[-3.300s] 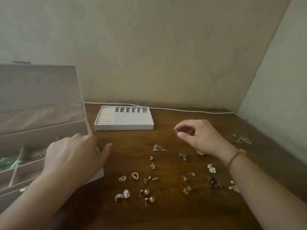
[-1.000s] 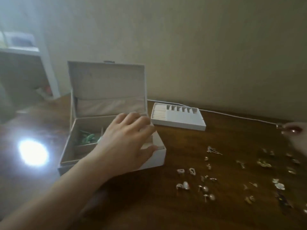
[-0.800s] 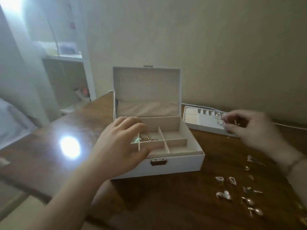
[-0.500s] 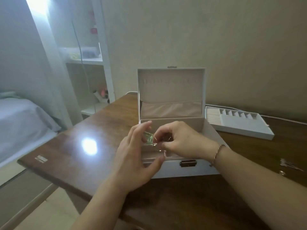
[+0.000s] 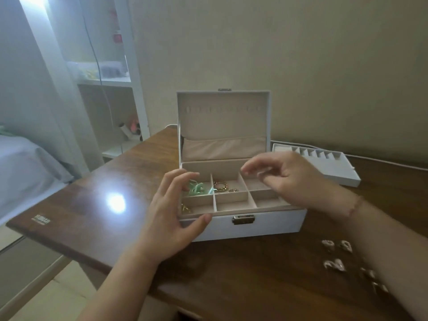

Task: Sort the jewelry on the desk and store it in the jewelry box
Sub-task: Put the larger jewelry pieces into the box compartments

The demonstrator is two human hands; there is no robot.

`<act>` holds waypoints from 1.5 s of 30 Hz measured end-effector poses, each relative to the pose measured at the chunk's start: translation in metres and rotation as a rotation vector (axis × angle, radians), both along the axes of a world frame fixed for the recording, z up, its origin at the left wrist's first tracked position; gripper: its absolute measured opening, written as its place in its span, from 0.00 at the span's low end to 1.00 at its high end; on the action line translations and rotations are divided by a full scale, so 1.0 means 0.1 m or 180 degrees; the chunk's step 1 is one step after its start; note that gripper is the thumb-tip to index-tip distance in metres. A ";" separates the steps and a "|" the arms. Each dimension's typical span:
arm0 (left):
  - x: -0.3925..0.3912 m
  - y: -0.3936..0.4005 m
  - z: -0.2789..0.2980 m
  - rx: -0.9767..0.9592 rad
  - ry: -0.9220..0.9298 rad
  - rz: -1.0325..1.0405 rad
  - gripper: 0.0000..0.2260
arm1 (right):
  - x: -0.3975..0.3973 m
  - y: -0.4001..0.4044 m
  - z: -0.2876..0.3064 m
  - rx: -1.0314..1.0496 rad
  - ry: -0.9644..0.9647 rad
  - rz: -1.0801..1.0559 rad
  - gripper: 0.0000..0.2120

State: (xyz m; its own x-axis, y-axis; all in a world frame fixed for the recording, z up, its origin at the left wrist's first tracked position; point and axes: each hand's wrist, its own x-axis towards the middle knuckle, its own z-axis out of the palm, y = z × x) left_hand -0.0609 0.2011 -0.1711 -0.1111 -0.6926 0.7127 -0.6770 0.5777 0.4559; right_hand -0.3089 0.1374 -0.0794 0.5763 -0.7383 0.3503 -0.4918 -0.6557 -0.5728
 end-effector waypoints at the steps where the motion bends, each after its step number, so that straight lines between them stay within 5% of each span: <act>1: 0.00 0.00 0.00 0.0025 -0.0057 0.0034 0.26 | -0.20 0.03 0.04 -0.0123 -0.0102 -0.0212 0.15; 6: -0.21 0.08 0.09 -0.0731 -0.0828 0.0579 0.14 | -1.17 0.32 -0.04 -0.0301 -0.0224 -0.1059 0.15; 13: -1.50 0.05 0.38 -0.0766 -0.2156 -0.0866 0.10 | -1.92 0.48 -0.19 0.0032 0.0656 -0.1665 0.15; 19: -2.20 -0.34 0.32 0.0186 -0.2143 -0.1288 0.16 | -2.51 0.28 -0.22 -0.0012 0.0631 -0.2672 0.09; 23: -2.48 -0.48 0.30 0.0799 -0.1942 -0.1375 0.20 | -2.75 0.19 -0.33 0.0465 0.0856 -0.2733 0.12; 33: -2.38 -0.44 0.14 0.0950 -0.0922 -0.1968 0.17 | -3.22 0.38 -0.19 0.1546 0.1088 -0.2724 0.18; 40: -2.31 -0.50 0.10 0.0732 -0.0923 -0.2332 0.15 | -3.33 0.50 -0.15 0.0080 0.0061 -0.2945 0.07; 45: -2.30 -0.56 -0.07 0.0841 -0.1194 -0.2252 0.19 | -3.69 0.93 -0.33 -0.0103 -0.0169 -0.3072 0.08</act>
State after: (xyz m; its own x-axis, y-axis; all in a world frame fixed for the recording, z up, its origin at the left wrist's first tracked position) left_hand -0.2908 0.1447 -0.1783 -0.7787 -0.5094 0.3663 -0.3291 0.8287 0.4527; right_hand -0.6774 0.2306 -0.1123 -0.2904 -0.8752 0.3869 -0.8010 0.0011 -0.5986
